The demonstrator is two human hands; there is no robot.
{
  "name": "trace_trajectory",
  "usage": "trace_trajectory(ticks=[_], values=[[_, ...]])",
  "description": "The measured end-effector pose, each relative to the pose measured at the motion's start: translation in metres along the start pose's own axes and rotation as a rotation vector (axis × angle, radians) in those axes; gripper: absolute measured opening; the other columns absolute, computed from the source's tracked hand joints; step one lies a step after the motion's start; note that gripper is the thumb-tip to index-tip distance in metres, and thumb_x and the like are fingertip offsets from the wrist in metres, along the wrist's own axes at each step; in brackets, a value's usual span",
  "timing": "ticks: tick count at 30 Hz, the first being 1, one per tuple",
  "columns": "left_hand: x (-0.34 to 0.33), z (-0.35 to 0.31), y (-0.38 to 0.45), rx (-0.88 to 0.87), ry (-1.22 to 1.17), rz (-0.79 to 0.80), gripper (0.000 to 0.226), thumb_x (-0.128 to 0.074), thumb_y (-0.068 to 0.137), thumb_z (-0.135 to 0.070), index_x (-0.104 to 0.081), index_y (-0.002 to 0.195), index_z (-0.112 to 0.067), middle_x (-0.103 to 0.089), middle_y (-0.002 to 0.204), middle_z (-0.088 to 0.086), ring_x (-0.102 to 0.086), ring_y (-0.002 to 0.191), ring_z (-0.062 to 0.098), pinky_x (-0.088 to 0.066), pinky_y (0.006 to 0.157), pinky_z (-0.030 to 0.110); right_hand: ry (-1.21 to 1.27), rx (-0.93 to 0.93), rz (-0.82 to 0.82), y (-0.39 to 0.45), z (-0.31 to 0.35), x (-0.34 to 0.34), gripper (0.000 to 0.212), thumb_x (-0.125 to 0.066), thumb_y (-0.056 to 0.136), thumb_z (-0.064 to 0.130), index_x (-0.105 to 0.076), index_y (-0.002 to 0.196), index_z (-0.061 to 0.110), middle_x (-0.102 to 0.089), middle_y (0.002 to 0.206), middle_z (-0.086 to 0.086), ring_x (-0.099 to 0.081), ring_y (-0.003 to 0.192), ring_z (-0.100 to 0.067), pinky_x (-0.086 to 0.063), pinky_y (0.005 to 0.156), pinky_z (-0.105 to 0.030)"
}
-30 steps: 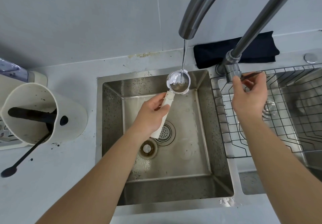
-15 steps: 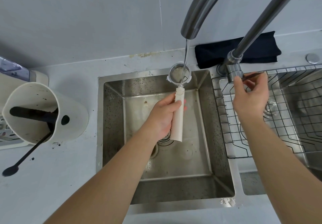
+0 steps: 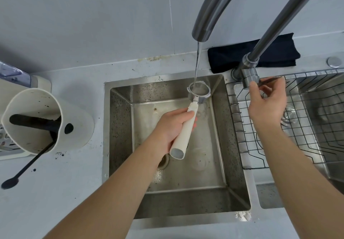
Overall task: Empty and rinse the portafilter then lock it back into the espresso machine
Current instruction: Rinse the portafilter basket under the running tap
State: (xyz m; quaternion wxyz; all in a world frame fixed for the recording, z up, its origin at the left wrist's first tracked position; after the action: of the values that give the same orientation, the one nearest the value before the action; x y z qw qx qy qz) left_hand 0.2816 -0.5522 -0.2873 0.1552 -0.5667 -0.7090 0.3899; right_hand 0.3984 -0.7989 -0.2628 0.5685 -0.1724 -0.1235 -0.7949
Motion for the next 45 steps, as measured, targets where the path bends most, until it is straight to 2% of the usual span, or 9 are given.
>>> trace_trajectory(ticks=[2, 8, 16, 22, 26, 30, 37, 42, 45], values=[[0.004, -0.002, -0.001, -0.024, 0.057, -0.024, 0.018, -0.072, 0.082, -0.017, -0.080, 0.075, -0.032, -0.076, 0.079, 0.002, -0.069, 0.067, 0.015, -0.054, 0.061, 0.028, 0.005, -0.011, 0.005, 0.000, -0.001, -0.001, 0.019, -0.067, 0.093, 0.035, -0.052, 0.098, 0.025, -0.059, 0.091, 0.018, -0.054, 0.083, 0.017, -0.044, 0.071, -0.002], [0.017, -0.009, -0.008, -0.085, 0.245, -0.074, 0.025, -0.076, 0.070, -0.024, -0.076, 0.083, -0.046, -0.074, 0.080, 0.000, -0.065, 0.063, 0.018, -0.055, 0.055, 0.029, 0.018, -0.026, 0.003, -0.002, 0.002, 0.000, 0.018, -0.067, 0.092, 0.036, -0.049, 0.090, 0.037, -0.059, 0.090, 0.018, -0.054, 0.082, 0.017, -0.044, 0.071, -0.002], [0.034, -0.015, -0.018, -0.206, 0.370, -0.077, 0.043, -0.072, 0.083, -0.016, -0.068, 0.096, -0.057, -0.075, 0.094, -0.007, -0.062, 0.063, 0.007, -0.053, 0.053, 0.023, 0.027, -0.050, -0.005, -0.004, 0.005, 0.000, 0.022, -0.066, 0.090, 0.040, -0.046, 0.086, 0.046, -0.059, 0.090, 0.020, -0.055, 0.084, 0.017, -0.042, 0.068, 0.001], [0.038, -0.014, -0.014, -0.237, 0.301, -0.073, 0.042, -0.066, 0.088, -0.019, -0.065, 0.104, -0.058, -0.074, 0.102, -0.017, -0.068, 0.082, 0.012, -0.056, 0.068, 0.031, 0.022, -0.051, -0.003, -0.003, 0.002, 0.000, 0.017, -0.067, 0.090, 0.039, -0.050, 0.091, 0.036, -0.060, 0.090, 0.019, -0.055, 0.084, 0.018, -0.040, 0.066, 0.002], [0.034, -0.015, -0.008, -0.257, 0.220, -0.086, 0.039, -0.066, 0.087, -0.024, -0.065, 0.117, -0.049, -0.073, 0.110, -0.012, -0.065, 0.088, 0.013, -0.053, 0.070, 0.032, 0.023, -0.050, -0.004, -0.001, 0.002, 0.000, 0.018, -0.067, 0.091, 0.037, -0.050, 0.091, 0.034, -0.060, 0.090, 0.017, -0.054, 0.082, 0.019, -0.041, 0.067, 0.002], [0.025, -0.014, -0.003, -0.250, 0.106, -0.053, 0.036, -0.063, 0.088, -0.019, -0.071, 0.100, -0.051, -0.073, 0.104, -0.006, -0.065, 0.090, 0.015, -0.051, 0.073, 0.031, 0.021, -0.056, 0.001, -0.001, -0.002, -0.001, 0.018, -0.067, 0.091, 0.036, -0.052, 0.097, 0.027, -0.060, 0.091, 0.017, -0.054, 0.083, 0.020, -0.040, 0.065, 0.003], [0.002, -0.003, 0.005, -0.078, -0.173, 0.061, 0.027, -0.058, 0.094, -0.008, -0.067, 0.119, -0.015, -0.070, 0.105, 0.012, -0.070, 0.086, 0.022, -0.058, 0.082, 0.036, 0.030, -0.071, 0.001, 0.000, -0.003, -0.001, 0.019, -0.067, 0.092, 0.035, -0.052, 0.098, 0.026, -0.060, 0.092, 0.017, -0.053, 0.083, 0.020, -0.040, 0.066, 0.003], [-0.006, -0.006, 0.008, -0.010, -0.207, -0.010, 0.014, -0.066, 0.090, -0.010, -0.071, 0.101, -0.004, -0.074, 0.086, 0.015, -0.072, 0.076, 0.024, -0.059, 0.069, 0.034, 0.030, -0.067, 0.002, -0.001, -0.002, -0.001, 0.018, -0.068, 0.093, 0.033, -0.051, 0.096, 0.027, -0.059, 0.090, 0.016, -0.053, 0.082, 0.021, -0.040, 0.068, 0.003], [-0.005, -0.010, 0.009, 0.013, -0.177, -0.058, 0.021, -0.068, 0.088, -0.013, -0.069, 0.105, 0.000, -0.075, 0.084, 0.016, -0.072, 0.074, 0.024, -0.059, 0.066, 0.032, 0.028, -0.065, -0.002, -0.001, -0.002, -0.001, 0.019, -0.068, 0.093, 0.032, -0.051, 0.096, 0.025, -0.058, 0.090, 0.016, -0.052, 0.082, 0.021, -0.041, 0.068, 0.003]])
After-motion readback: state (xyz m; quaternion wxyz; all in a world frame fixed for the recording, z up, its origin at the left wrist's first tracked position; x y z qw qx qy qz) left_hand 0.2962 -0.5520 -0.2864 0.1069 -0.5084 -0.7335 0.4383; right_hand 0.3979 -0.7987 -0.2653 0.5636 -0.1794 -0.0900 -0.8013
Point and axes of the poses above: each hand's wrist, its own y-axis towards the middle knuckle, its own x-axis out of the back of the hand, z = x × y, the point moved 7 cm from there along y, towards the middle knuckle
